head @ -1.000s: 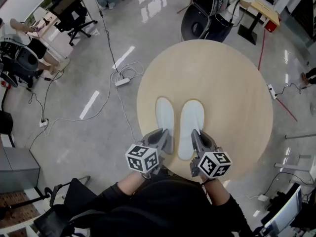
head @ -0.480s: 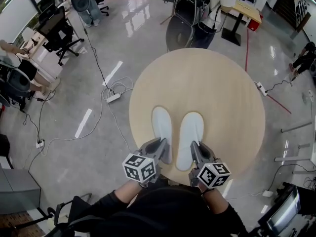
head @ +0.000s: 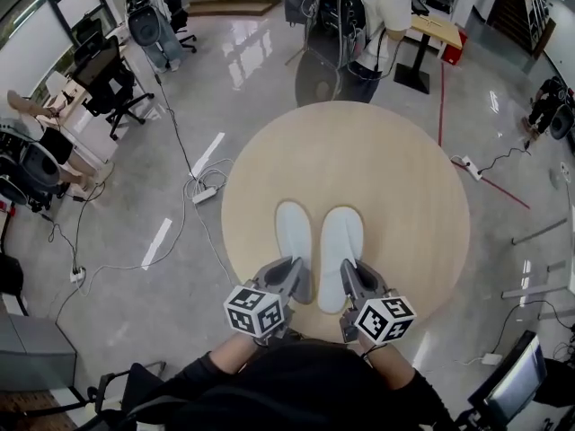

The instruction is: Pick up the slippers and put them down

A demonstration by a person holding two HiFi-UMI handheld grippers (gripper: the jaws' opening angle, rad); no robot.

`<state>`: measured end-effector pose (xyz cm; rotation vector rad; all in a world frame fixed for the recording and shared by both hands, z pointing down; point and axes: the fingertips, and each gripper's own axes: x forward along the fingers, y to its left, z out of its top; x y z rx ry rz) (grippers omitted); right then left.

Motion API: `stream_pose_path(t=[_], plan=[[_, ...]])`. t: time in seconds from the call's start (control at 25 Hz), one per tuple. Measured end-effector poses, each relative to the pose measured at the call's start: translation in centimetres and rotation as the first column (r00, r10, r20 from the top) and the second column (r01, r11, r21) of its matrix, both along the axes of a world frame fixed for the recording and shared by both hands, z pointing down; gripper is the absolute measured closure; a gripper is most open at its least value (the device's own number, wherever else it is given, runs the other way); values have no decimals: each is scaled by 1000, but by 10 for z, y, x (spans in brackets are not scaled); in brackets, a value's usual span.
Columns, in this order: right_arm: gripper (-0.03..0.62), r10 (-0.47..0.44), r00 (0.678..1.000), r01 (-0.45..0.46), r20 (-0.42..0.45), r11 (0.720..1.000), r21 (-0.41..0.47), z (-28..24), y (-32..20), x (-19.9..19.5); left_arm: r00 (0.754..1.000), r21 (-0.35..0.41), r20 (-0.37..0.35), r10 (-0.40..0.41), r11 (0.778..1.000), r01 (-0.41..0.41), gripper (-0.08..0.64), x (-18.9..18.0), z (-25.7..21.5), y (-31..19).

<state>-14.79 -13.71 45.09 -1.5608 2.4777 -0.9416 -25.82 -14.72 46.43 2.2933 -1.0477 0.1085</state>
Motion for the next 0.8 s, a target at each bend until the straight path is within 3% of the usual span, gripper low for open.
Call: stream_pose_path(t=[0.28, 0.8], plan=[[561, 16, 1000, -16, 19, 1000, 16, -11, 23, 45, 998, 45, -58, -10, 999, 13, 525, 42, -25, 22], [561, 34, 999, -36, 41, 998, 46, -15, 65, 121, 999, 39, -51, -10, 999, 12, 525, 116, -24, 60]])
